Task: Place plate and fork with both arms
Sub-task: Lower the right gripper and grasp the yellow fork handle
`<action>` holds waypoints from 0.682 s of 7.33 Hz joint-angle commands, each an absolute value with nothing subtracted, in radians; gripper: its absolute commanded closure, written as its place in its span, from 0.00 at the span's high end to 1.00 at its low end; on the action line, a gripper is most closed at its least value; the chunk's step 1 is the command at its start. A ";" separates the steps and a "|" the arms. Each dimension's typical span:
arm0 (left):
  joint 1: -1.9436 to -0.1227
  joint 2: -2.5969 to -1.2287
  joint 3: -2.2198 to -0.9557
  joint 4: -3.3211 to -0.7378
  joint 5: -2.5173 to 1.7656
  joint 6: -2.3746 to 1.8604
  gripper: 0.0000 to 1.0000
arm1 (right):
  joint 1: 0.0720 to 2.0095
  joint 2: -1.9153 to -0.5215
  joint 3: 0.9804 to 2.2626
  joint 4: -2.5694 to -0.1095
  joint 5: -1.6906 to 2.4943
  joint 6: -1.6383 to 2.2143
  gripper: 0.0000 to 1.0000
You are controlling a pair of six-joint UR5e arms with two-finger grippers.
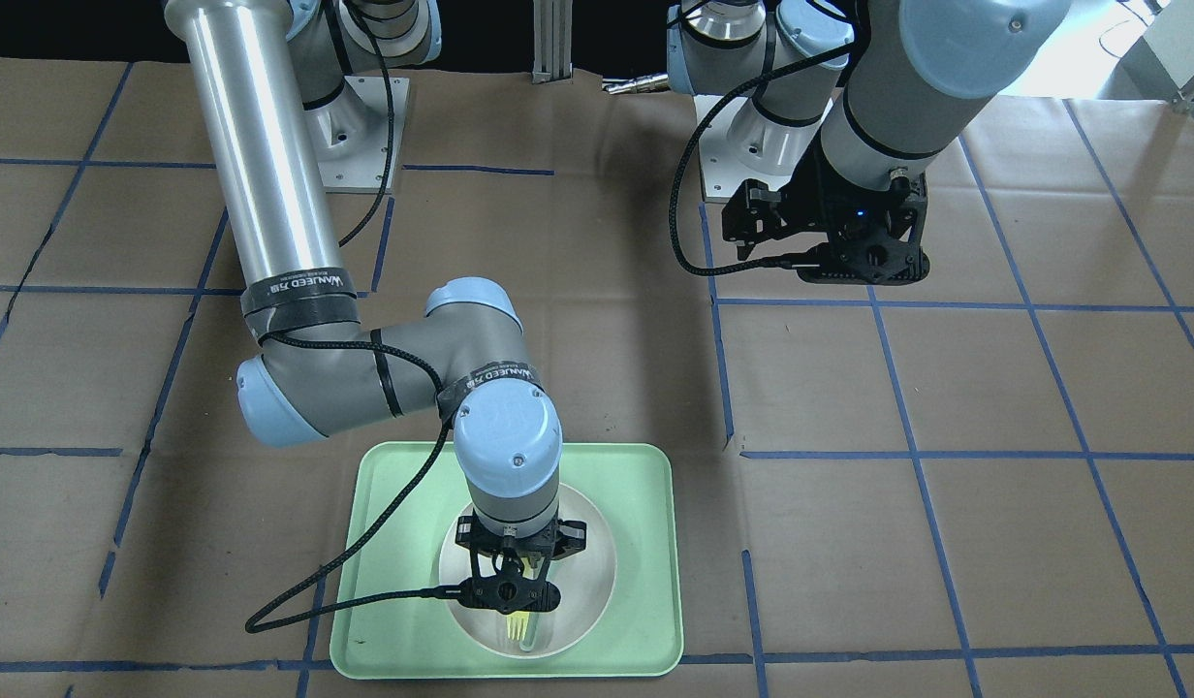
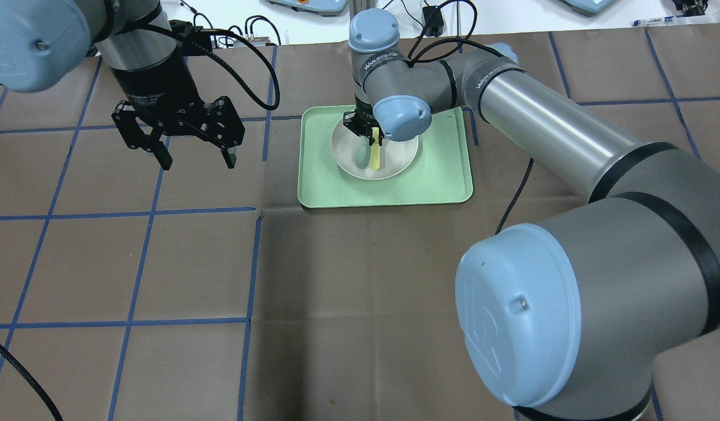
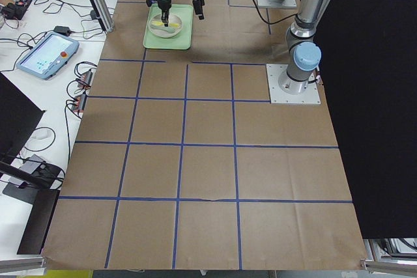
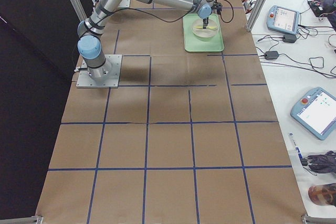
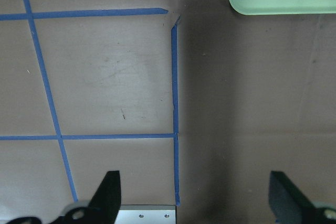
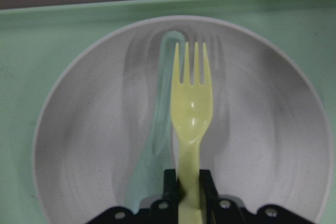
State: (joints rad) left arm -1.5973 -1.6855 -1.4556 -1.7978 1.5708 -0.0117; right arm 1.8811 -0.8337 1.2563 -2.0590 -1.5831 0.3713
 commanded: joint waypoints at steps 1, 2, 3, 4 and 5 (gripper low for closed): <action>-1.598 -1.687 -1.456 -1.798 1.571 -0.012 1.00 | 1.879 -0.899 1.256 -1.970 -1.583 0.370 0.02; -1.598 -1.686 -1.456 -1.798 1.571 -0.012 1.00 | 1.867 -0.923 1.273 -1.956 -1.586 0.355 0.02; -1.598 -1.686 -1.456 -1.798 1.571 -0.012 1.00 | 1.849 -0.931 1.276 -1.932 -1.598 0.312 0.02; -1.598 -1.686 -1.456 -1.798 1.571 -0.012 1.00 | 1.812 -0.933 1.281 -1.912 -1.600 0.276 0.01; -1.598 -1.687 -1.456 -1.798 1.571 -0.012 1.00 | 1.766 -0.943 1.302 -1.911 -1.601 0.220 0.01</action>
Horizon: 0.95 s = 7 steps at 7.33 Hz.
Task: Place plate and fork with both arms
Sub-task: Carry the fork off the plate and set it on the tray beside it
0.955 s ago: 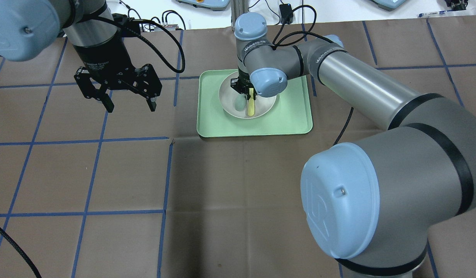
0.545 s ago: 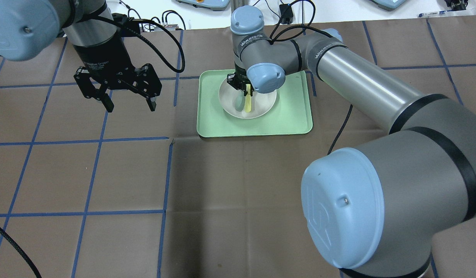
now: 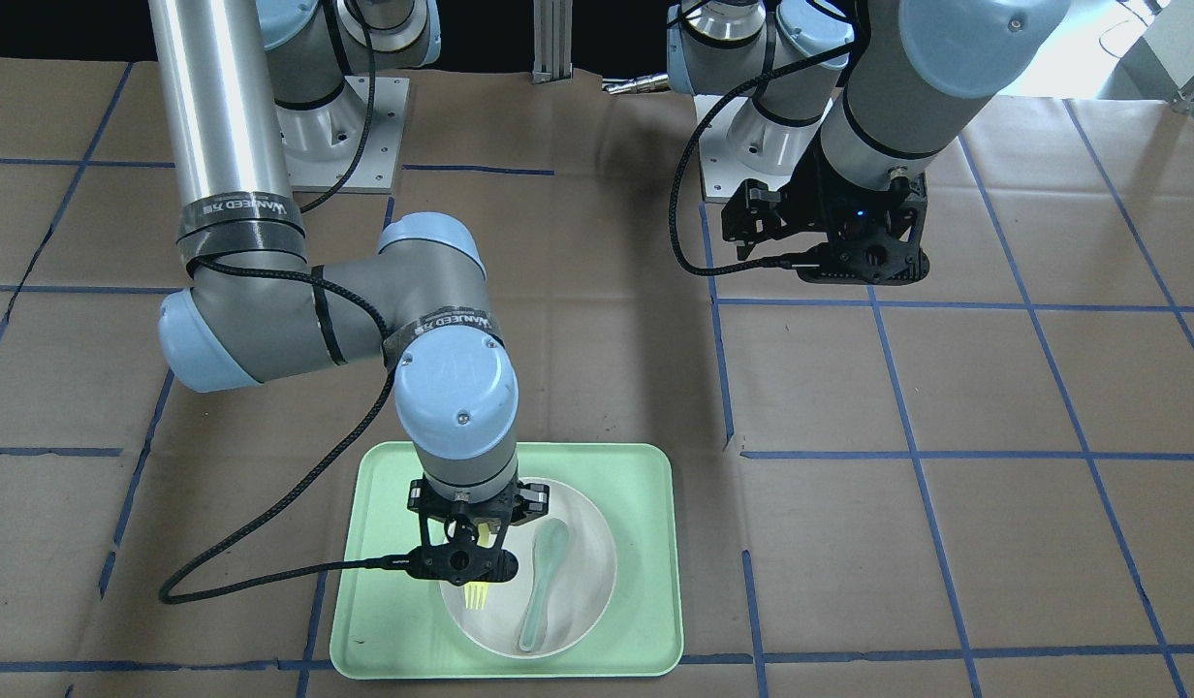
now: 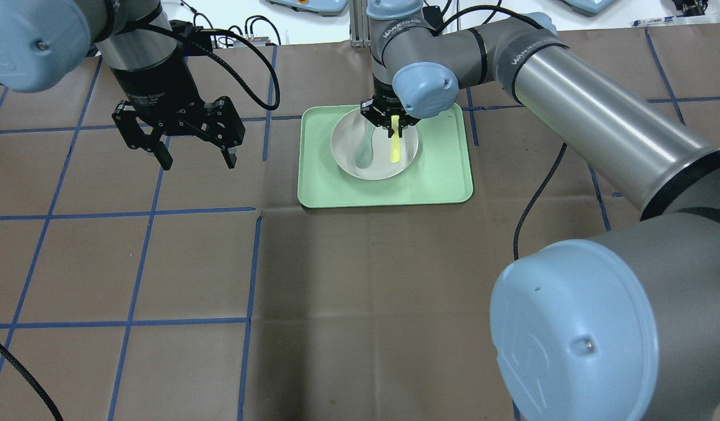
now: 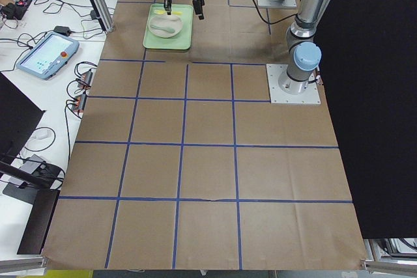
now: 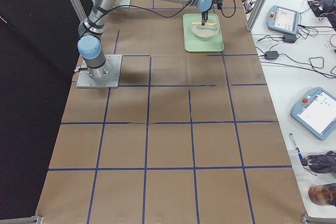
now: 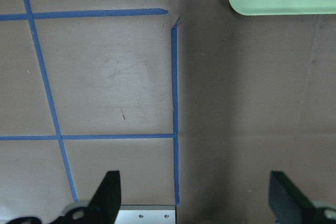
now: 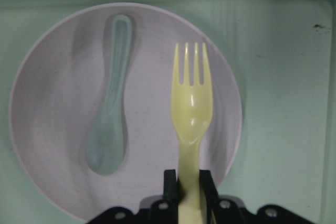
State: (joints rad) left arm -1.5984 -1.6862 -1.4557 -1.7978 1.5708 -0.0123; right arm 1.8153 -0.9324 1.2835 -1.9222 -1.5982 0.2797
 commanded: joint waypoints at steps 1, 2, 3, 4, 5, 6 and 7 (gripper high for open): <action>-1.598 -1.686 -1.456 -1.798 1.571 -0.012 1.00 | 1.717 -0.959 1.340 -1.925 -1.600 0.145 0.01; -1.597 -1.686 -1.457 -1.798 1.572 -0.011 1.00 | 1.680 -0.960 1.374 -1.933 -1.592 0.109 0.01; -1.598 -1.686 -1.457 -1.798 1.572 -0.011 1.00 | 1.661 -0.942 1.390 -1.954 -1.592 0.079 0.01; -1.598 -1.687 -1.457 -1.798 1.572 -0.011 1.00 | 1.661 -0.916 1.399 -2.001 -1.591 0.074 0.01; -1.597 -1.686 -1.459 -1.798 1.572 -0.008 1.00 | 1.666 -0.884 1.394 -2.009 -1.586 0.080 0.02; -1.598 -1.687 -1.459 -1.798 1.572 -0.008 1.00 | 1.670 -0.879 1.394 -2.011 -1.586 0.083 0.02; -1.598 -1.687 -1.459 -1.798 1.572 -0.008 1.00 | 1.672 -0.876 1.394 -2.011 -1.586 0.084 0.07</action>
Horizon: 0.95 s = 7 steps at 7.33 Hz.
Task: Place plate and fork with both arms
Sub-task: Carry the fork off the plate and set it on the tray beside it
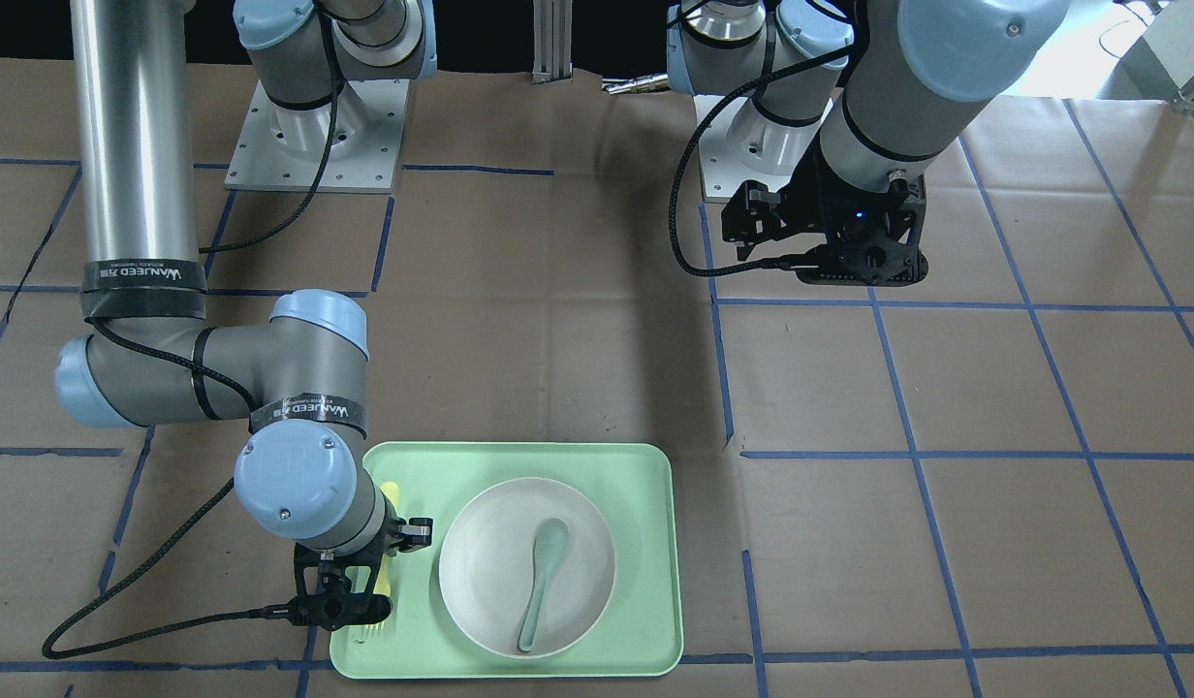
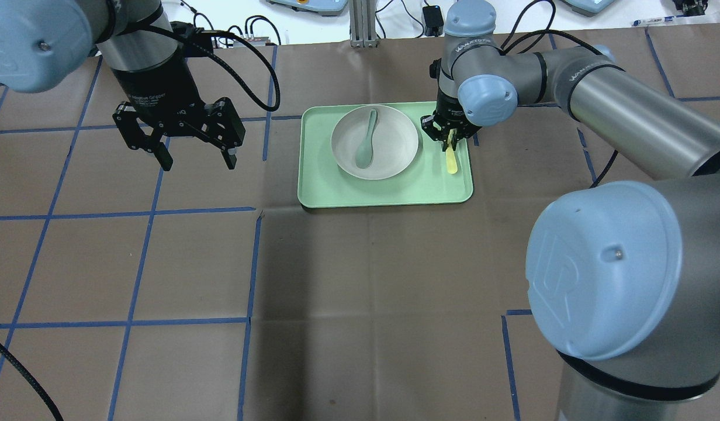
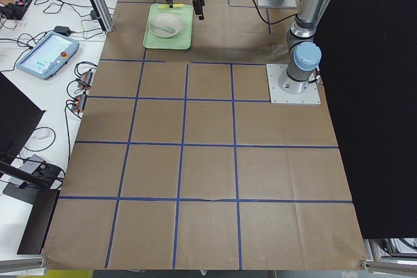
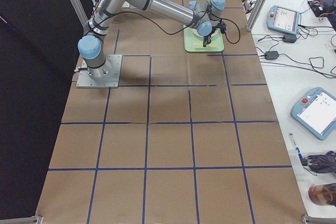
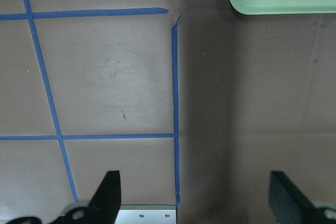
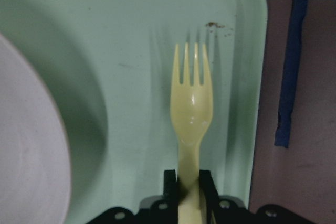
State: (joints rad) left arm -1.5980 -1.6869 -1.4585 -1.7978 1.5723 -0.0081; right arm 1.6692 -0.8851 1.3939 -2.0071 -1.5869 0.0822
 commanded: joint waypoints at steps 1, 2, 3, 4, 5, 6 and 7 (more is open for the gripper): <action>-1.598 -1.687 -1.459 -1.798 1.572 -0.008 1.00 | 1.672 -0.879 1.391 -2.011 -1.594 0.090 0.67; -1.598 -1.687 -1.459 -1.798 1.572 -0.008 1.00 | 1.672 -0.888 1.385 -2.011 -1.586 0.089 1.00; -1.598 -1.687 -1.459 -1.798 1.571 -0.009 1.00 | 1.671 -0.894 1.382 -2.008 -1.588 0.089 1.00; -1.598 -1.687 -1.459 -1.798 1.571 -0.009 1.00 | 1.664 -0.920 1.382 -1.993 -1.588 0.087 1.00; -1.598 -1.687 -1.459 -1.798 1.571 -0.009 1.00 | 1.664 -0.978 1.396 -1.965 -1.589 0.077 1.00; -1.597 -1.687 -1.457 -1.798 1.571 -0.011 1.00 | 1.658 -1.045 1.399 -1.880 -1.592 0.072 1.00; -1.597 -1.686 -1.456 -1.798 1.572 -0.009 1.00 | 1.651 -1.127 1.402 -1.803 -1.597 0.048 1.00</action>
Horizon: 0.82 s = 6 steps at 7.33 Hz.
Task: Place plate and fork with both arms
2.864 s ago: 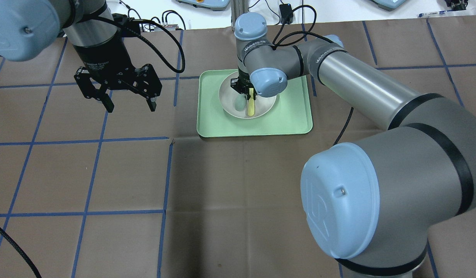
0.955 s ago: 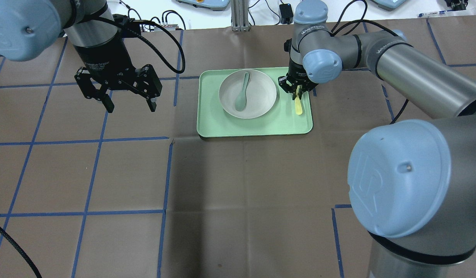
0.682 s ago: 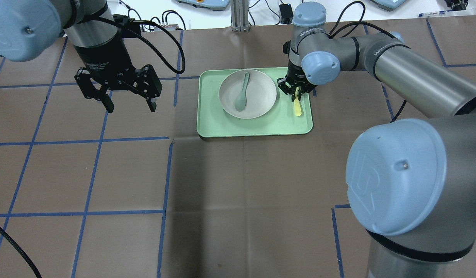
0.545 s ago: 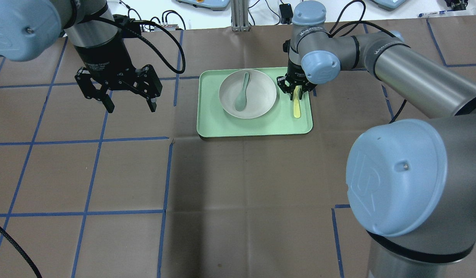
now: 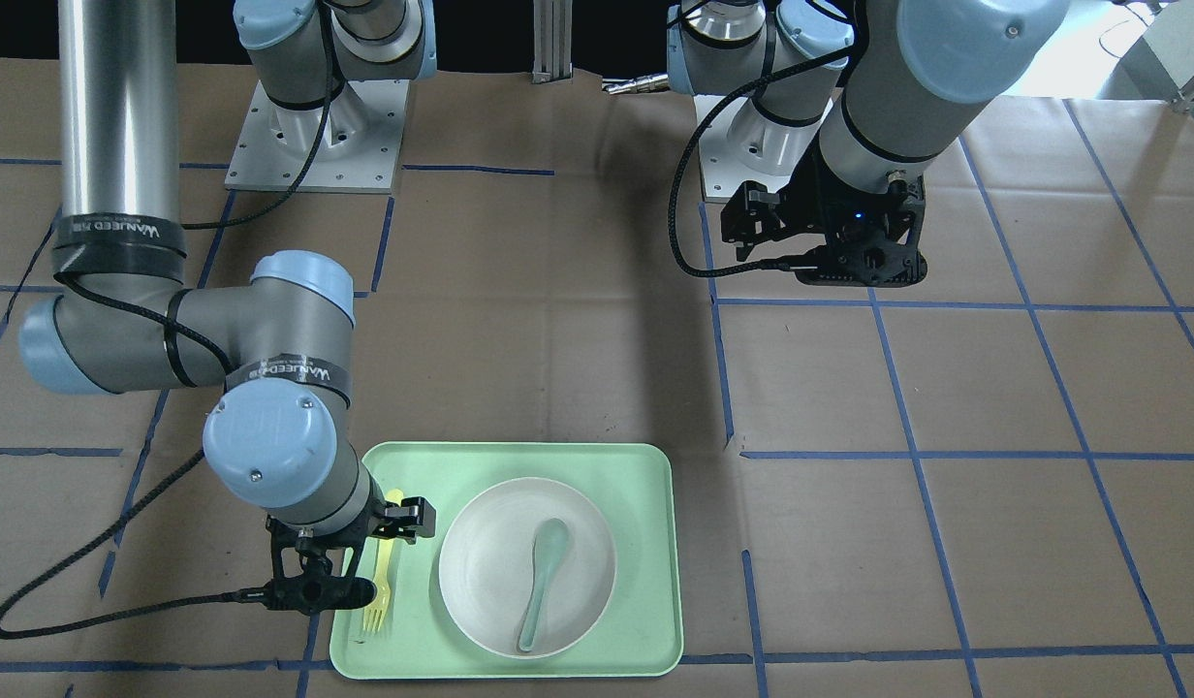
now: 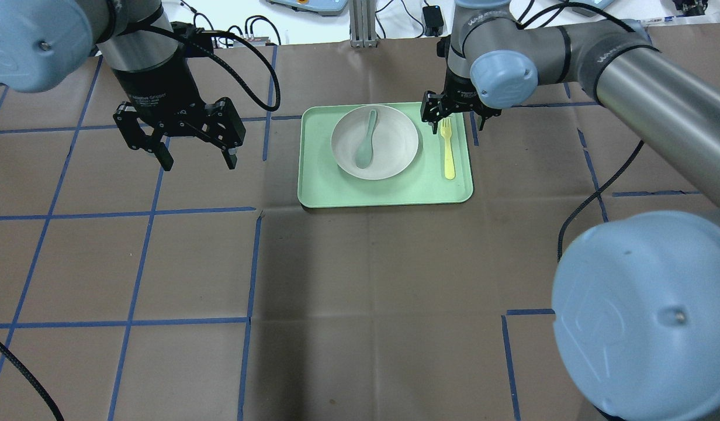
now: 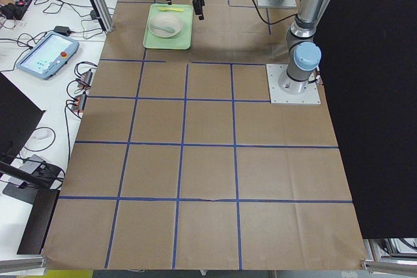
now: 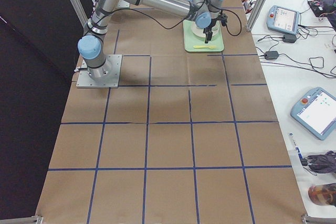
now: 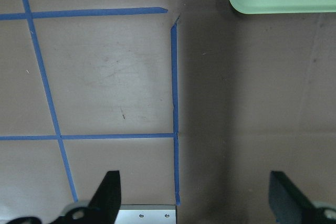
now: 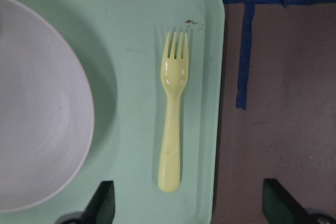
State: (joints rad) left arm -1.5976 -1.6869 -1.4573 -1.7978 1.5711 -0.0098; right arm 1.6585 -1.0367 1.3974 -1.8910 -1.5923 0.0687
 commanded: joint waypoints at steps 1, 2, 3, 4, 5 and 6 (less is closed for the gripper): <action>-1.598 -1.684 -1.457 -1.798 1.572 -0.009 1.00 | 1.632 -1.190 1.404 -1.722 -1.598 0.019 1.00; -1.598 -1.684 -1.459 -1.798 1.572 -0.008 1.00 | 1.612 -1.257 1.407 -1.653 -1.598 0.012 1.00; -1.598 -1.690 -1.459 -1.798 1.572 -0.012 1.00 | 1.602 -1.319 1.420 -1.599 -1.597 -0.014 1.00; -1.600 -1.689 -1.459 -1.798 1.572 -0.011 1.00 | 1.598 -1.385 1.460 -1.568 -1.595 -0.018 1.00; -1.598 -1.686 -1.459 -1.798 1.572 -0.006 1.00 | 1.597 -1.464 1.521 -1.568 -1.595 -0.029 1.00; -1.598 -1.686 -1.459 -1.798 1.572 -0.006 1.00 | 1.591 -1.533 1.584 -1.569 -1.589 -0.040 1.00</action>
State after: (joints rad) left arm -1.5989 -1.6868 -1.4587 -1.7978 1.5723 -0.0077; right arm 1.5971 -1.4427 1.5103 -1.5752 -1.5942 -0.0262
